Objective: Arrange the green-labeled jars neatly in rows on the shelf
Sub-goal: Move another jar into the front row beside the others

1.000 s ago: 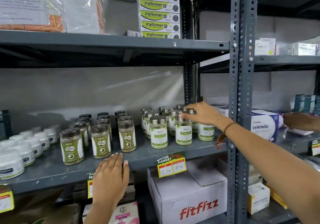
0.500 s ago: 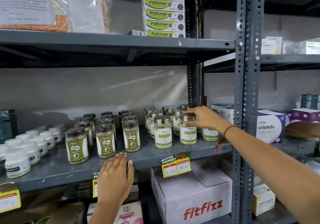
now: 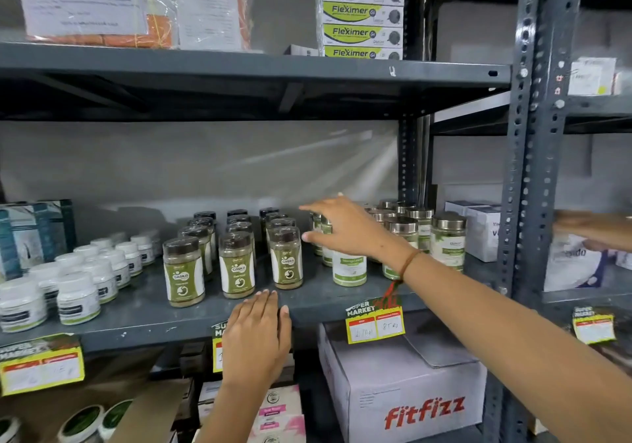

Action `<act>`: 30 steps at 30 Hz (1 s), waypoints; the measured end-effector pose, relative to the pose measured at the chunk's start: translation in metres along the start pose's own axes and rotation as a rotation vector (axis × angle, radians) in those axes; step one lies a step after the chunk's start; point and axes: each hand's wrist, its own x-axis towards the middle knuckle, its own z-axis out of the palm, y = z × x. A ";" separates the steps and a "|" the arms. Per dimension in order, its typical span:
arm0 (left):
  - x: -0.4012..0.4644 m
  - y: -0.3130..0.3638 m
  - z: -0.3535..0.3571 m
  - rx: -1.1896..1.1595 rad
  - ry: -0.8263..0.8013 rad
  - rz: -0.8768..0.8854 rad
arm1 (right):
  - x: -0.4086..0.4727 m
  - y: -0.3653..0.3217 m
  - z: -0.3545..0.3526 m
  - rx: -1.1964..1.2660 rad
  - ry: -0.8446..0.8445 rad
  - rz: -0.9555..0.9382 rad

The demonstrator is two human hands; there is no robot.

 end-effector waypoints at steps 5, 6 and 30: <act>0.000 -0.003 0.001 -0.005 0.002 0.015 | 0.030 -0.026 0.028 -0.005 -0.234 0.030; 0.000 -0.002 0.001 -0.005 0.001 0.018 | 0.033 -0.028 0.031 0.025 -0.264 0.049; 0.005 -0.018 -0.010 0.018 0.056 0.044 | 0.034 -0.044 0.020 0.133 -0.174 0.102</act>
